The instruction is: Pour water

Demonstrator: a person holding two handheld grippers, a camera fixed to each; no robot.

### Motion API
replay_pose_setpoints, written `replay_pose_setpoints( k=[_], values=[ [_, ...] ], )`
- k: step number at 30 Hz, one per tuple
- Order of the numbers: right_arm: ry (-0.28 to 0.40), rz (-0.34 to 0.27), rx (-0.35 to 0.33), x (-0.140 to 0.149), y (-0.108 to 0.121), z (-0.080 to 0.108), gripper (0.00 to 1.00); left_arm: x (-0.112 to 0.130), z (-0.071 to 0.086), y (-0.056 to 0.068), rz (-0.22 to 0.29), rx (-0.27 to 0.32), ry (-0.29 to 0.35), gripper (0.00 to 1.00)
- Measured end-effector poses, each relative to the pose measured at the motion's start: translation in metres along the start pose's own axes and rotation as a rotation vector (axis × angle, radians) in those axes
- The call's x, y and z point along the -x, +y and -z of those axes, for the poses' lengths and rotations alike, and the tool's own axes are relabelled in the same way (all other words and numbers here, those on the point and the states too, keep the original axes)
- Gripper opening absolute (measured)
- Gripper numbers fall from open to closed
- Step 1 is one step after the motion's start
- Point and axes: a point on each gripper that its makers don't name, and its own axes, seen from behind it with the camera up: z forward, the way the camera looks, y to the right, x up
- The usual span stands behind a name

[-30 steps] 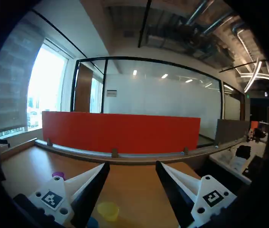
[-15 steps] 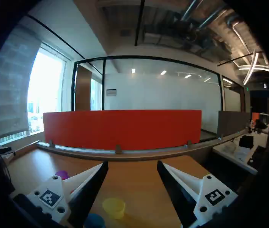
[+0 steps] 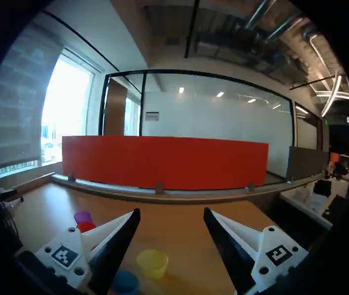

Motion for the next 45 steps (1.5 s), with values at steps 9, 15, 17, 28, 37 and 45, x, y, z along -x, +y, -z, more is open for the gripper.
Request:
replay_pose_setpoints(
  k=[9,15,17,28,37,45],
  values=[
    [0.002,-0.009,0.029,0.007,0.007,0.003,1.0,0.012,0.006,-0.003,0.028,0.007,0.026,0.84],
    [0.003,-0.01,0.045,0.011,0.011,0.004,1.0,0.028,0.01,-0.01,0.009,-0.003,0.023,0.84],
    [0.001,-0.008,0.045,0.012,0.011,0.005,1.0,0.032,0.011,-0.012,0.006,-0.008,0.025,0.84],
    [-0.004,0.012,0.052,0.016,0.008,0.005,1.0,0.04,0.013,-0.024,0.048,-0.024,0.045,0.84],
    [-0.017,0.019,0.045,0.022,0.006,0.006,1.0,0.049,0.012,-0.029,0.039,-0.041,0.029,0.84],
    [-0.018,0.026,0.04,0.022,0.003,0.006,1.0,0.057,0.006,-0.027,0.038,-0.038,0.003,0.84]
  ],
)
